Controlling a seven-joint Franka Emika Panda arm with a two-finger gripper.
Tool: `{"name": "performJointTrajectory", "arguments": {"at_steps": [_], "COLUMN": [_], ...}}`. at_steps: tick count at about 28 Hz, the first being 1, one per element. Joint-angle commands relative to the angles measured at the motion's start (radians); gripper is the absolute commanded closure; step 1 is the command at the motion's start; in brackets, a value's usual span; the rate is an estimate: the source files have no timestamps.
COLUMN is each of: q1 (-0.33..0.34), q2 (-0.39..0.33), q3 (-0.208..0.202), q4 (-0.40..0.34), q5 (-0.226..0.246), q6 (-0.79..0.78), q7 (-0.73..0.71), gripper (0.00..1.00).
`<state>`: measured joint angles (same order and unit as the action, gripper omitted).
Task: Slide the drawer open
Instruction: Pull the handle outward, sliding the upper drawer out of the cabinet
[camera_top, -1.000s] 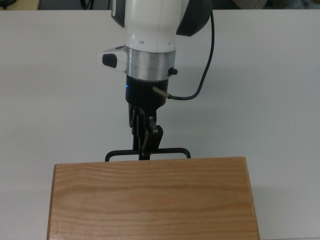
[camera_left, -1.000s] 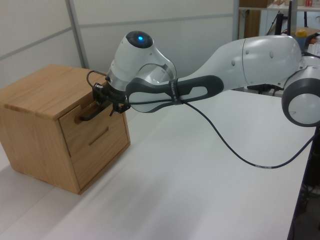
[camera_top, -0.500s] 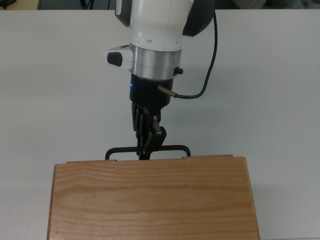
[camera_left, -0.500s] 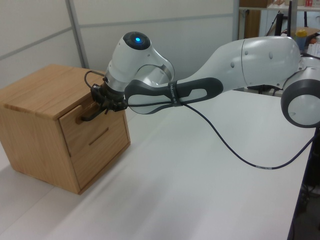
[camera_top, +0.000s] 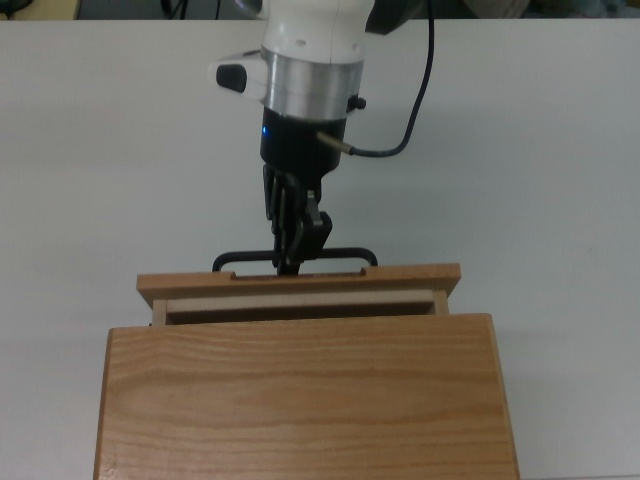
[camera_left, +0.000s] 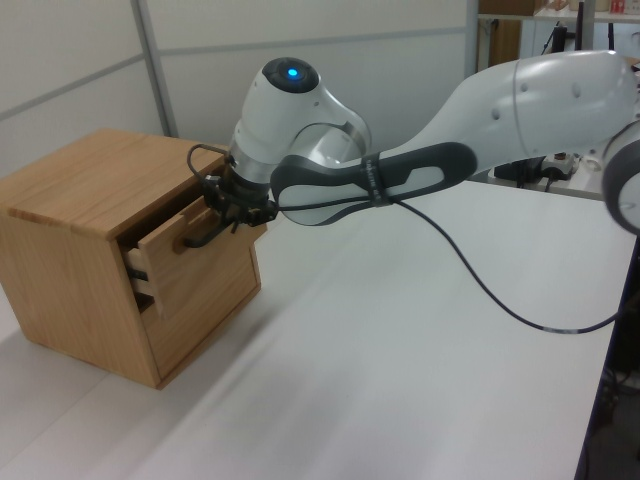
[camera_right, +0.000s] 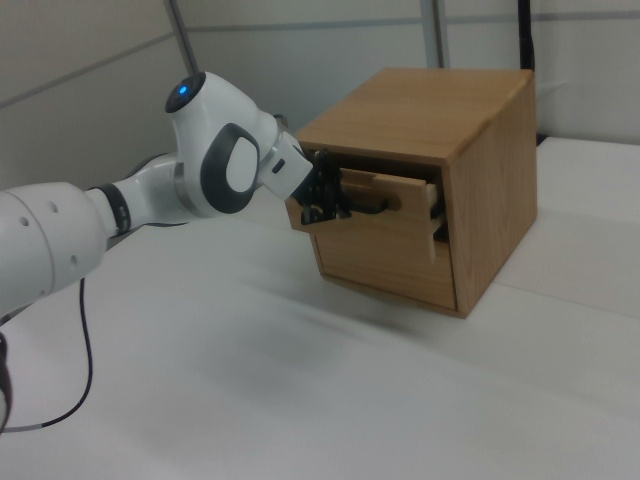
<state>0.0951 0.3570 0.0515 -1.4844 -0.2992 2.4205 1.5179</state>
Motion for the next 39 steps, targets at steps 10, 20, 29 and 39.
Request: {"name": "performJointTrajectory", "arguments": {"at_steps": [10, 20, 29, 39], "q1": [0.015, 0.015, 0.015, 0.015], "q2": [-0.251, -0.349, -0.420, -0.487], "q3": [0.005, 0.007, 0.007, 0.005], "q4": [-0.224, -0.301, -0.370, -0.421], "q5": [-0.006, 0.093, 0.112, 0.150], "q6": [-0.123, -0.273, -0.308, -0.350], "q7": [-0.050, -0.171, -0.226, -0.283], "gripper": [1.00, 1.00, 1.00, 1.00]}}
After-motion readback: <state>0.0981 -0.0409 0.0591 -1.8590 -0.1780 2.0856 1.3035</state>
